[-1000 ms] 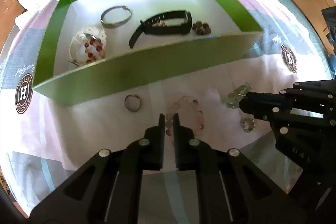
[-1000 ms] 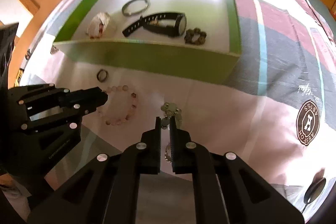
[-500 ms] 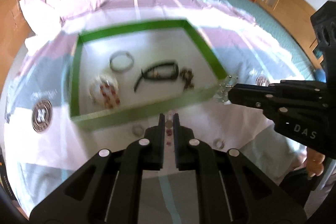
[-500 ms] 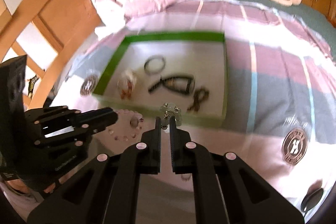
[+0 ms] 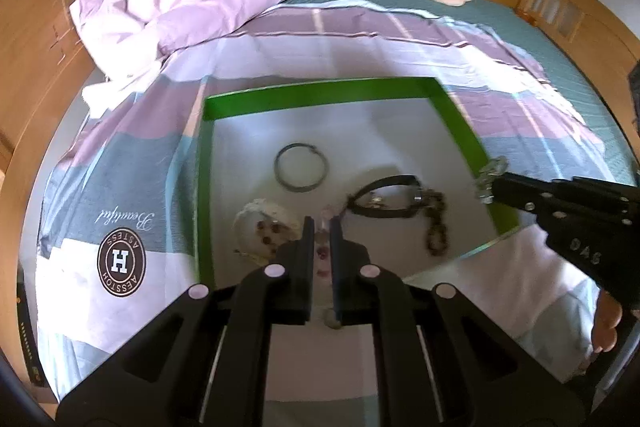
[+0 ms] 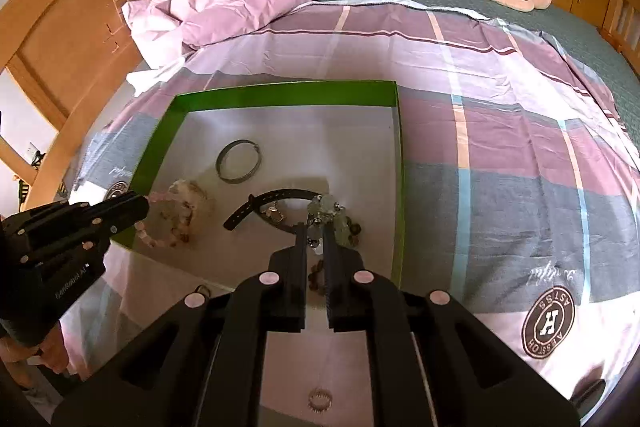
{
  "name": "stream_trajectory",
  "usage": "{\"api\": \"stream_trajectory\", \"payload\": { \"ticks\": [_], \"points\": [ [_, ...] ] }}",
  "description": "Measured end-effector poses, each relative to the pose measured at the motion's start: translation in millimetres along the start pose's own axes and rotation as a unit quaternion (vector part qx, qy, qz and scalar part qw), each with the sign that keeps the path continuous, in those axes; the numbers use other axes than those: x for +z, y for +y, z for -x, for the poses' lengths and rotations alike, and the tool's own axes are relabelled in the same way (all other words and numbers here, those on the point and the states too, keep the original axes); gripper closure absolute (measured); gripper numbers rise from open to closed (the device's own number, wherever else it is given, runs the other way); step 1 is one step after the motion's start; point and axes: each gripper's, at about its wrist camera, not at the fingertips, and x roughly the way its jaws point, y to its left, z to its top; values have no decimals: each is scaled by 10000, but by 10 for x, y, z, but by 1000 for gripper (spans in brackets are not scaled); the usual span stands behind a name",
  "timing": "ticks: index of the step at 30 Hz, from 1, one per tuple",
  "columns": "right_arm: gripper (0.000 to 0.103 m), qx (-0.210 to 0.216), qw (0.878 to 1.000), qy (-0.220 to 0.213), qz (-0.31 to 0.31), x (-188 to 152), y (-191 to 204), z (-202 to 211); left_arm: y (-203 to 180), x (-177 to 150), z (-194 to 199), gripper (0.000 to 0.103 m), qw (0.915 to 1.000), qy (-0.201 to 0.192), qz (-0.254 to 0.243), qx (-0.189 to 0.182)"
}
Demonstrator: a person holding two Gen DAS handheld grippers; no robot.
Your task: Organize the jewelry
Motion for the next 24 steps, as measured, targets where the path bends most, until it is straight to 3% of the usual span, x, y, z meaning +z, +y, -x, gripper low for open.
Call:
{"api": "stream_trajectory", "payload": {
  "ticks": [9,11,12,13,15,17,21,24],
  "points": [
    [95,-182,9994,192,201,-85,108,-295,194,37,-208,95,9997,42,179,182],
    [90,-257,9992,198,218,-99,106,-312,192,26,-237,95,9996,74,184,177],
    [77,-273,9992,189,216,-97,103,-301,197,21,-241,94,9996,73,197,185],
    [65,-285,9993,128,211,-97,95,-255,197,17,-240,86,9996,67,209,195],
    [63,-259,9995,-17,204,-99,89,-115,197,8,-218,66,9995,39,214,214],
    [63,-97,9997,-51,216,-146,78,69,183,-29,-153,65,9997,27,165,200],
    [63,136,9994,257,202,-457,-3,306,53,-265,139,66,9997,93,-51,-225],
    [63,185,9967,764,181,-742,-51,158,-128,-472,185,66,9978,257,-304,-534]
  ]
}}
